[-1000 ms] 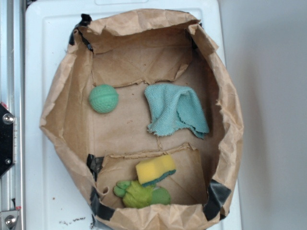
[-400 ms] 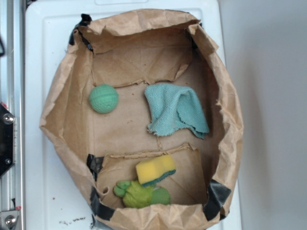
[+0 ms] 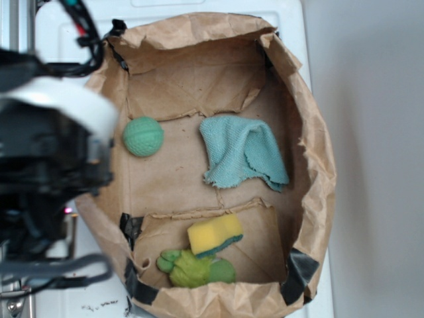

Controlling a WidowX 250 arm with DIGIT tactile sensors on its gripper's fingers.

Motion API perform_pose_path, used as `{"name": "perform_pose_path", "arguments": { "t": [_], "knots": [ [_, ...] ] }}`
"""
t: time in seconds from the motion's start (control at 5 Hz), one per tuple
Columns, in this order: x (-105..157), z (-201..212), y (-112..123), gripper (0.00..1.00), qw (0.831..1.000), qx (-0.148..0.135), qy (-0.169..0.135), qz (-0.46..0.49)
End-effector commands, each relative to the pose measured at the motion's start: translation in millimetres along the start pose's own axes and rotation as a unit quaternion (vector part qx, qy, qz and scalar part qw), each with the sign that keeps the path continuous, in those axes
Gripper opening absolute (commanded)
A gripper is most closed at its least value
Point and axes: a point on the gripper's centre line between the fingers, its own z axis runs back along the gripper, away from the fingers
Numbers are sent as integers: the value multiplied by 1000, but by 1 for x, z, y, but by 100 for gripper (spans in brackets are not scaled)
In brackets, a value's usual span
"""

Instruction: Grab the green sponge.

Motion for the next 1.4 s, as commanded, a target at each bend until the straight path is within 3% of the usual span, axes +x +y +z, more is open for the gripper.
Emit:
{"name": "perform_pose_path", "arguments": {
  "t": [0.0,0.4,0.6,1.0,1.2],
  "knots": [
    [45,-5,2,100,999,-4,-16,48],
    [73,-49,-19,100,999,8,-11,32],
    [77,-75,-42,100,1000,28,-2,3],
    [83,-106,-71,100,999,20,32,-31],
    [85,-114,-73,100,998,9,48,-32]
  ]
}}
